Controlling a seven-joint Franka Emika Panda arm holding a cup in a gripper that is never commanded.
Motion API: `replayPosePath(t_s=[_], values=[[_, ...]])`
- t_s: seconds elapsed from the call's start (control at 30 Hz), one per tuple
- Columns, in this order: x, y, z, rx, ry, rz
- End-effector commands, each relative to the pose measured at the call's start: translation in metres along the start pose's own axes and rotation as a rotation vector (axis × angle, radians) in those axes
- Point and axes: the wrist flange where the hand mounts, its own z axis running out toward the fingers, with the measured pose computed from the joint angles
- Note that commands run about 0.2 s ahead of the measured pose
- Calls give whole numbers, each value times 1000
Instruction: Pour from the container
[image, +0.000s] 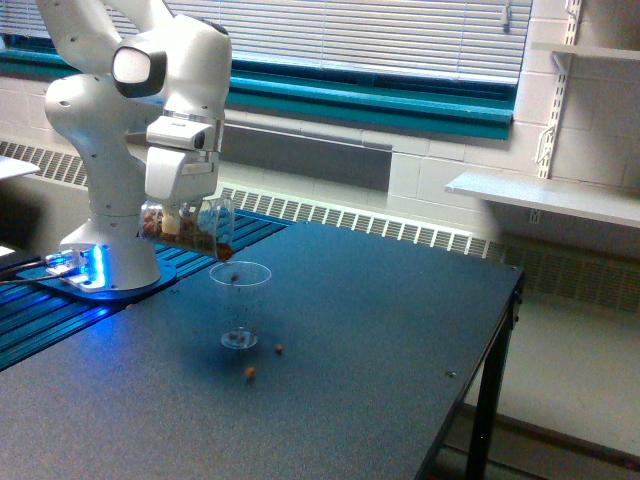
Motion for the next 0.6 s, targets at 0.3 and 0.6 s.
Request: replayPosePath(t_s=[0.3, 0.6], values=[[-16, -28, 15, -12, -40, -3], [-20, -34, 19, -26, -48, -16]])
